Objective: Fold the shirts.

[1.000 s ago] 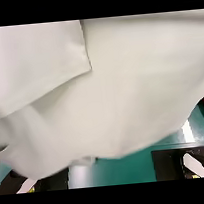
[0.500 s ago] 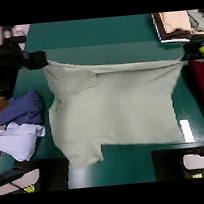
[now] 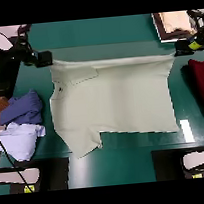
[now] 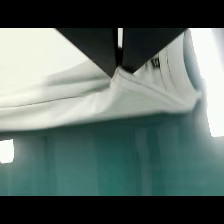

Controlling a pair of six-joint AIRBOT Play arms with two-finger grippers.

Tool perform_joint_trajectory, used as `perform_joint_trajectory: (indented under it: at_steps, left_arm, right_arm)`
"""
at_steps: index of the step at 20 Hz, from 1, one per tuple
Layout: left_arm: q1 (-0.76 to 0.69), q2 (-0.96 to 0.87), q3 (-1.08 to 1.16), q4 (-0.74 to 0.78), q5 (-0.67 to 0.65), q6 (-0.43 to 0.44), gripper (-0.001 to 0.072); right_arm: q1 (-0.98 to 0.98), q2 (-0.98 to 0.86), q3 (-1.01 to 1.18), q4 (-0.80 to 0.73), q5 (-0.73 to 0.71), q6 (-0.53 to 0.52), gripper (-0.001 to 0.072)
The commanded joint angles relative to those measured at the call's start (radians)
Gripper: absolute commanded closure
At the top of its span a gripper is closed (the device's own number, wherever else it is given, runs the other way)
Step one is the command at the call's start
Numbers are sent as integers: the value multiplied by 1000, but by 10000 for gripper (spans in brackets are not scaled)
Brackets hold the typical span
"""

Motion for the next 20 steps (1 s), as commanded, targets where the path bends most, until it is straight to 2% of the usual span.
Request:
perform_joint_trajectory:
  at_steps: [1, 6, 7, 8, 9, 10, 13, 15, 20]
  left_arm:
    - [4, -8, -63, 7, -142, 42, 687]
    - [4, -9, -289, 0, -56, 8, 683]
    - [4, -8, -311, 0, -43, 8, 481]
    - [4, -8, -317, 0, -47, 5, 199]
    - [4, -4, -314, 0, -68, 6, 212]
    - [4, 18, -314, 1, -98, 7, 249]
    - [4, 178, -373, 81, -135, 0, 247]
    - [4, 334, -521, 130, -134, -41, 247]
    - [4, 627, -951, 17, -143, -99, 247]
  right_arm:
    - [0, 65, -155, -2, -25, -11, 699]
    - [0, 149, -467, 2, -183, 21, 696]
    - [0, 155, -493, 3, -200, 24, 616]
    - [0, 157, -504, 6, -204, 24, 365]
    - [-2, 157, -504, 23, -196, 23, 261]
    - [-13, 167, -504, 57, -184, 18, 261]
    - [-60, 263, -547, 189, -140, -37, 262]
    - [-100, 383, -657, 245, -125, -42, 261]
    - [-166, 609, -876, 292, -142, -69, 262]
